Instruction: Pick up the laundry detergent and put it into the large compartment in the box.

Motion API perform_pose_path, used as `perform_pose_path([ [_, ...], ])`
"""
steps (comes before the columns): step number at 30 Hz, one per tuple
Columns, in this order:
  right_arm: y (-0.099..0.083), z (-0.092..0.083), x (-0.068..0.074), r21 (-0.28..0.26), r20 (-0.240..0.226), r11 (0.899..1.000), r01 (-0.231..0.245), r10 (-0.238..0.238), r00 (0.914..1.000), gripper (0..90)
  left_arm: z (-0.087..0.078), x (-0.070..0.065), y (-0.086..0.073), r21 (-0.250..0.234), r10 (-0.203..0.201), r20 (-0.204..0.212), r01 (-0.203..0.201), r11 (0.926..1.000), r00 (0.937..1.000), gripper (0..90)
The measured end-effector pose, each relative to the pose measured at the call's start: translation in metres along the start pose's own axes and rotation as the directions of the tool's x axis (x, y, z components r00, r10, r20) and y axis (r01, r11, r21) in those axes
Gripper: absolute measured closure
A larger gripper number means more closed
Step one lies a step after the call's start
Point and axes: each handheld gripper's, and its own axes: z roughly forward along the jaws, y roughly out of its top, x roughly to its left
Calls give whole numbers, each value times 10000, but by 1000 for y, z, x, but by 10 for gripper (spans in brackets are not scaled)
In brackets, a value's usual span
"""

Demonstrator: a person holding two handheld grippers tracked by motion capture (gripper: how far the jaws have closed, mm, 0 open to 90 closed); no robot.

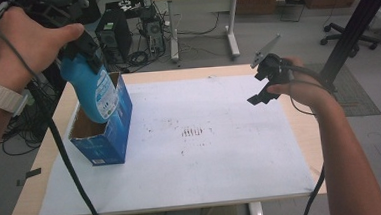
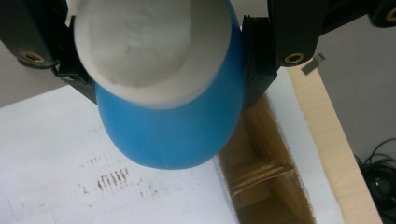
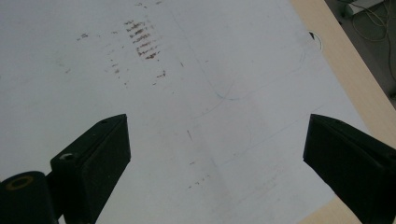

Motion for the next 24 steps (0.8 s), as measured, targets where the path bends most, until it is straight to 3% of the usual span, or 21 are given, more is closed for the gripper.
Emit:
perform_pose_path([
  [4, 0, 0, 0, 17, 0, 10000, -32, 32, 10000, 76, -1, 11, 1, -48, -479, -28, 479, 9988, 9988, 376],
  [10, -1, 1, -1, 62, -16, 10000, -31, 31, 10000, 75, 1, 19, 2, -78, -745, -424, 742, 9972, 9963, 376],
  [24, -2, 1, -3, 76, -6, 10000, -58, 58, 10000, 76, 11, 42, 4, -203, -1522, -629, 1512, 9883, 9863, 376],
])
